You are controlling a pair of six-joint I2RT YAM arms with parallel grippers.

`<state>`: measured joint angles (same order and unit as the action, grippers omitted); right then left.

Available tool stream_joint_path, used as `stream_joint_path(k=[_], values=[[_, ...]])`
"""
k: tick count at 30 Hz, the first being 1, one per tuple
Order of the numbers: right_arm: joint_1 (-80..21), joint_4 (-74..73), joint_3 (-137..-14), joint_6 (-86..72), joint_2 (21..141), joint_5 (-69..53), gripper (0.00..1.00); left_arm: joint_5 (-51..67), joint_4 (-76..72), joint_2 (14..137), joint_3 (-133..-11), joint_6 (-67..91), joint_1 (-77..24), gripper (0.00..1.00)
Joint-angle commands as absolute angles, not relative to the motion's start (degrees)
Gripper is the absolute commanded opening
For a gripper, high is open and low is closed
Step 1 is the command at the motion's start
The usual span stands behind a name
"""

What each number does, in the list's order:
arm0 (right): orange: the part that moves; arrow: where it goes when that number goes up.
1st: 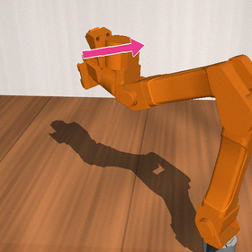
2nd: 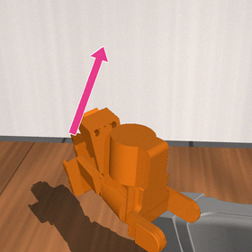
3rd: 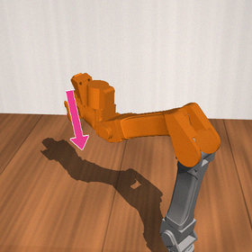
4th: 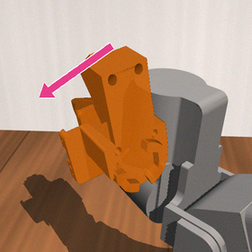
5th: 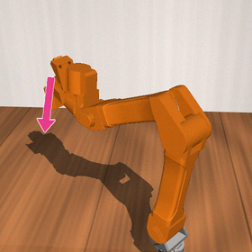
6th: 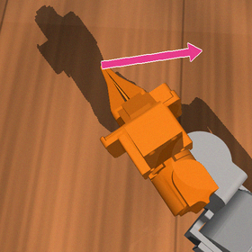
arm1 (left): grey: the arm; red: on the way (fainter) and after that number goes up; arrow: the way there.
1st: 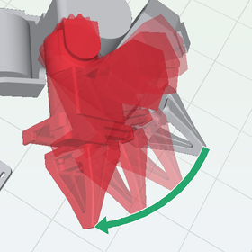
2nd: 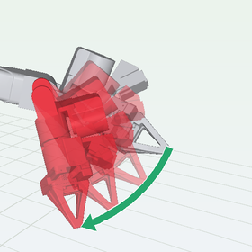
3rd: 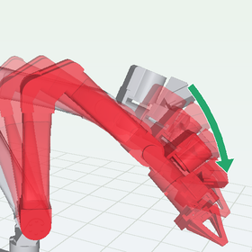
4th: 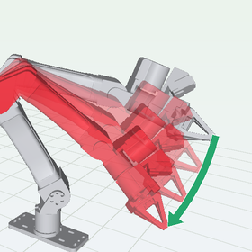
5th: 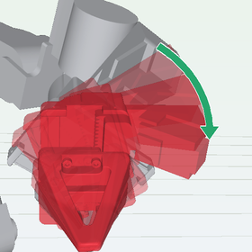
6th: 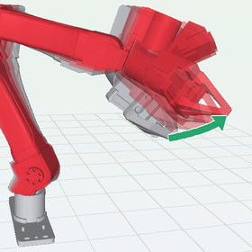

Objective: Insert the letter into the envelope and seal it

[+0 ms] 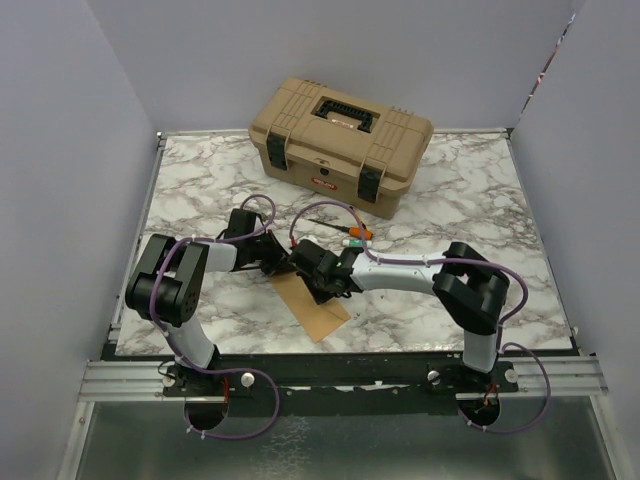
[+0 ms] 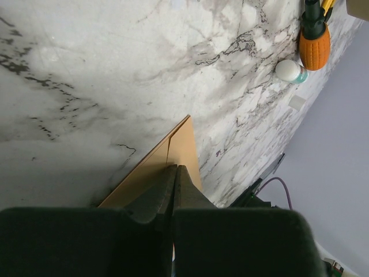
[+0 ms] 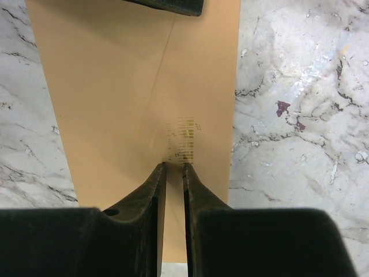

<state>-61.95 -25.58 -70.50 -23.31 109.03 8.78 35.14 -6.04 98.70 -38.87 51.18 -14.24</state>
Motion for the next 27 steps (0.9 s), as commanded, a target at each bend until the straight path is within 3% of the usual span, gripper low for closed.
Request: stream_joint_path(k=[1,13,19,22,27], values=[[-62.67,-38.54,-65.07,-24.69,112.50,10.01,0.15,24.44,1.24,103.10,-35.60,46.68,-14.43,0.00],[-62.68,-40.92,-56.96,-24.87,104.15,6.40,0.14,24.54,1.29,103.46,-36.16,46.27,-14.46,0.00],[-61.77,-45.28,-64.41,-28.18,94.00,5.52,0.19,29.82,1.33,97.87,-38.49,43.61,-14.66,0.00],[-58.10,-44.29,-69.00,-31.10,88.71,8.93,0.31,32.58,3.02,92.85,-41.51,42.06,-14.69,0.16],[-50.39,-40.44,-70.88,-36.98,84.59,15.57,0.40,32.58,6.03,82.32,-44.90,36.07,-14.68,0.58]])
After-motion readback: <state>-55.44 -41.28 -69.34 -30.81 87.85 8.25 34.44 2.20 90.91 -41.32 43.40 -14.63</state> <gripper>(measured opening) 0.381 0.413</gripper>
